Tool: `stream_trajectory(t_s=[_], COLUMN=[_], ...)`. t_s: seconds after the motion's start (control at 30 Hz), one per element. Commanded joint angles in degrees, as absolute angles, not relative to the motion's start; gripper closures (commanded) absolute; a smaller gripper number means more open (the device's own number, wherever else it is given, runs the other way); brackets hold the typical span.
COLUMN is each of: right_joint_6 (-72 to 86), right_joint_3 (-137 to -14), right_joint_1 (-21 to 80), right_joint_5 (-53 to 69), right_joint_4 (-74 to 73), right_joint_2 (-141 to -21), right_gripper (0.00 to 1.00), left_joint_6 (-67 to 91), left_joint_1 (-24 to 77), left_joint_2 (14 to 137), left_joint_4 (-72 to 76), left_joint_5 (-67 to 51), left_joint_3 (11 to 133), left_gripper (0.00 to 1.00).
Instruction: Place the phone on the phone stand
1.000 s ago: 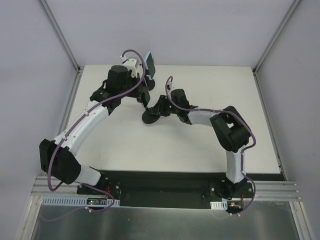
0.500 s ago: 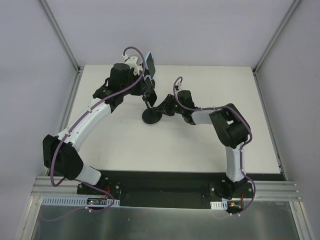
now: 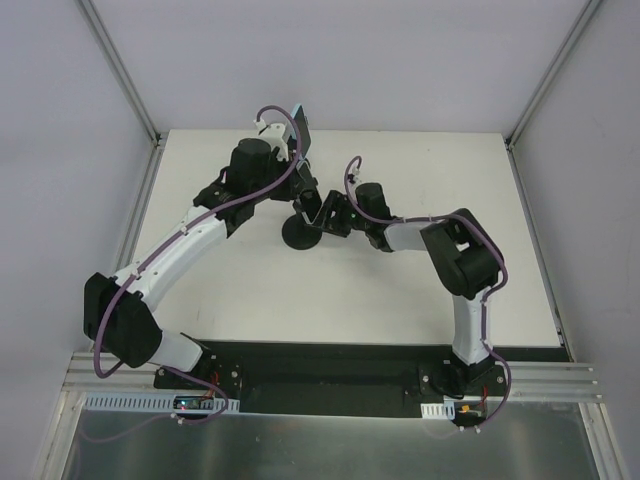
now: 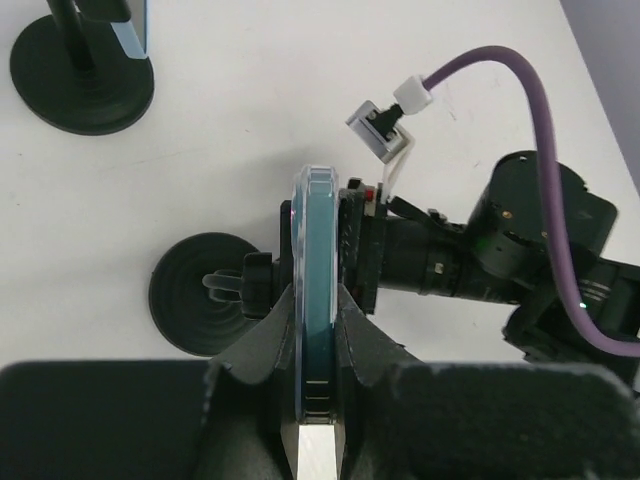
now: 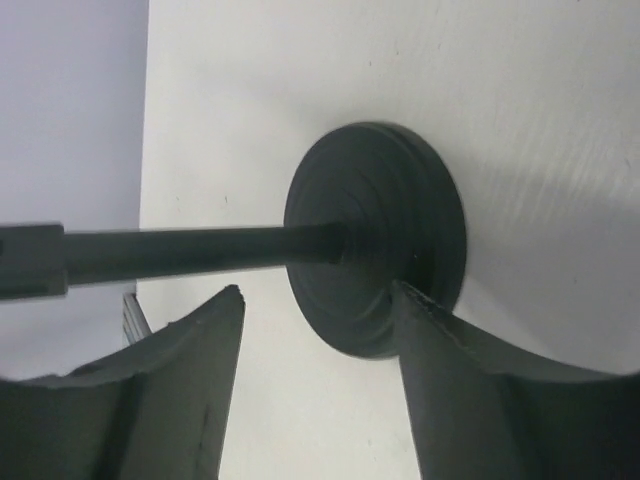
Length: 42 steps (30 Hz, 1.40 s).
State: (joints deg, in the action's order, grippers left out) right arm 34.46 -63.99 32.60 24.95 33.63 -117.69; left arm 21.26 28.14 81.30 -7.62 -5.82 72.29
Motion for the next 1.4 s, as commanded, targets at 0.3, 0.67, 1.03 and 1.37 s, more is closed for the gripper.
stream_trajectory(t_s=[0.3,0.67,1.03,1.37], right_joint_6=[27.32,30.32,30.85,27.69], right_joint_3=[-46.6,-45.62,-45.62,-44.47], right_joint_1=[26.47,24.43,24.34,24.87], right_joint_5=[24.78,27.51,28.48,26.03], right_joint_4=[44.27,48.87,50.1,45.03], right_joint_2=[-99.49,-100.9,-101.34,-98.18], right_gripper=[0.18,0.19,0.19,0.19], left_joint_6=[7.82,11.16,12.83,14.76], left_joint_1=[26.55,20.75,18.81,18.81], left_joint_2=[83.57,92.72,96.33,85.62], left_joint_4=[-8.35,-10.81,-10.98,-10.99], left_joint_5=[5.81,-1.91,-8.17,-5.19], left_joint_3=[86.21,96.77,96.07,86.32], left_gripper=[1.0,1.0,1.0,0.01])
